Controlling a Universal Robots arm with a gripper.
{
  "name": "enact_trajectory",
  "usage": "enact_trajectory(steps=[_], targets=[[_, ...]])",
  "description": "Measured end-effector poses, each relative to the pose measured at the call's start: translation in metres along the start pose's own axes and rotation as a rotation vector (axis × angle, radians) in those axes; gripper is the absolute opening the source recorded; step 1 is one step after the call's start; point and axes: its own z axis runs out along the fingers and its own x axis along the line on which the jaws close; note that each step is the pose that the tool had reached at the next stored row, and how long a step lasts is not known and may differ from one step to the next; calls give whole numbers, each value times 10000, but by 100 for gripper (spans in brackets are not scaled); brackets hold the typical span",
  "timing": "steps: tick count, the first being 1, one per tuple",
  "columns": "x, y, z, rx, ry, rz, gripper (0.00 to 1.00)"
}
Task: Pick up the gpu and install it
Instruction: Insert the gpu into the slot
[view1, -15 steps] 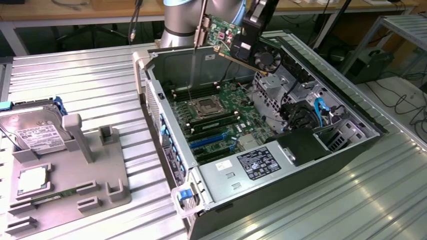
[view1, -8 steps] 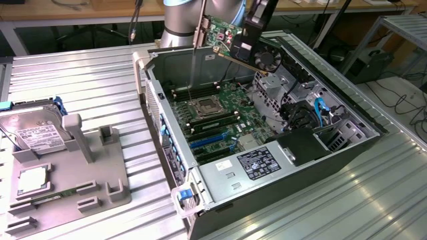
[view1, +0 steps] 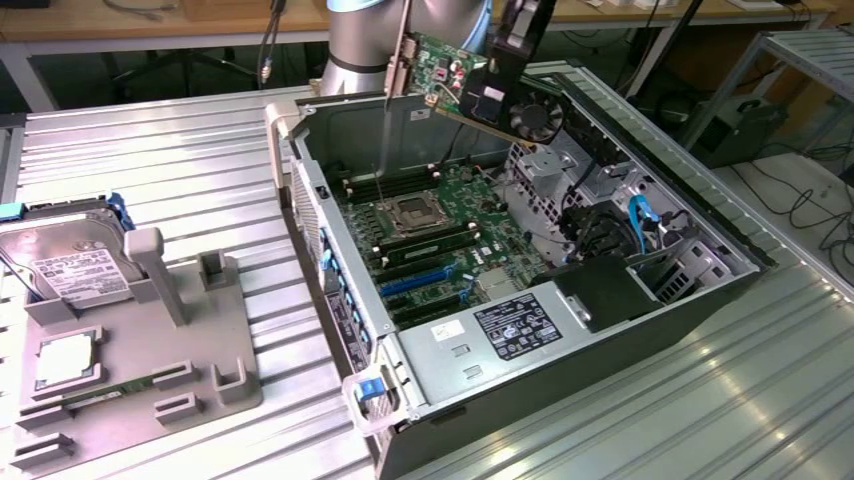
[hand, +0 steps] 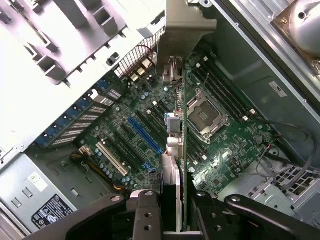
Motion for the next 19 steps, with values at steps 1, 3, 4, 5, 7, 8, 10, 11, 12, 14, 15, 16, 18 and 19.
enact_trajectory(steps=[1, 3, 4, 5, 7, 8, 10, 11, 12, 14, 15, 16, 18, 19], targets=[[0, 0, 0, 0, 4, -49, 28], [0, 0, 0, -1, 10, -136, 28], [0, 0, 0, -2, 30, -402, 28], [0, 0, 0, -3, 43, -577, 28], [2, -2, 0, -7, 81, -1095, 28], [3, -3, 0, -9, 113, -1530, 28], [5, -5, 0, -14, 167, -2257, 28], [5, -5, 0, -16, 197, -2650, 28], [5, -5, 0, -20, 246, -3301, 28], [5, -5, 0, -24, 292, -3922, 28], [6, -5, 0, -26, 311, -4175, 28], [6, -5, 0, -27, 319, -4286, 28], [6, -6, 0, -27, 329, -4430, 28], [6, -6, 0, -28, 333, -4479, 28]])
